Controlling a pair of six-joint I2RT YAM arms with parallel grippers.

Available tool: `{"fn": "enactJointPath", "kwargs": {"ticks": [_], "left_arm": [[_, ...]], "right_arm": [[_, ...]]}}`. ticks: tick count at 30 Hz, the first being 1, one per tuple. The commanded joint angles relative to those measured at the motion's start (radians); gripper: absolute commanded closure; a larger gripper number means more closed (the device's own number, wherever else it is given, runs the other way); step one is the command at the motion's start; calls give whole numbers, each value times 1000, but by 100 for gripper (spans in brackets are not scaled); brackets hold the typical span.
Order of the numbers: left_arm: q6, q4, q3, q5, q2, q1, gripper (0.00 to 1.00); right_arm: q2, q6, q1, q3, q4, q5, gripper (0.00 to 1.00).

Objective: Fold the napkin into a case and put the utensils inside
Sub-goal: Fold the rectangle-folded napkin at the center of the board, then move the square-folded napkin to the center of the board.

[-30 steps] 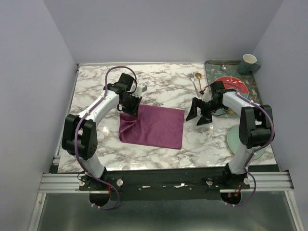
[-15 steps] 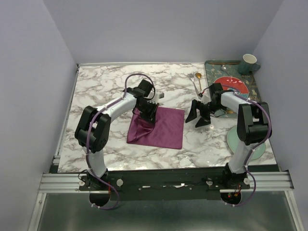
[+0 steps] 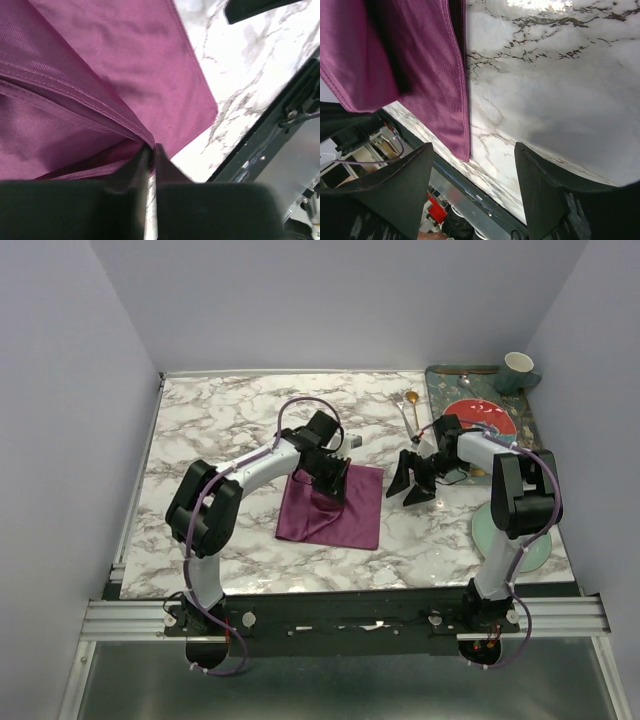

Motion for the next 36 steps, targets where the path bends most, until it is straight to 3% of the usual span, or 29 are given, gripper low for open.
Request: {"fn": "enactJointPath", "kwargs": {"ticks": [1,2,3,6,7,11,17,24,31,36], "left_arm": [[-42,55,31,68,26,-20,67],[-37,52,34,79,20,-15,51],[-20,51,28,86,11,-9,43],[4,44,14,115,-58,48,26],[16,37,10,128,-95,74,25],[72,-11,-25,146,-170,207,26],[200,-112,-107,73,-206,405,39],[268,-143,-194,31,-221,451,43],[287,-170,-173,42,-181,525,44],[293,-173,-176,42,-187,580,44]], "right_arm": [[21,9,4,-9,15,-24,26],[19,7,4,-9,15,-25,26],[21,6,4,-9,15,-25,27],[22,3,4,-7,18,-27,29],[24,4,6,-7,21,-28,30],[42,7,30,14,33,-30,32],[90,12,81,51,45,-24,36],[134,30,167,52,64,-45,49],[182,95,268,66,94,-102,50],[200,249,392,97,212,-181,48]]}}
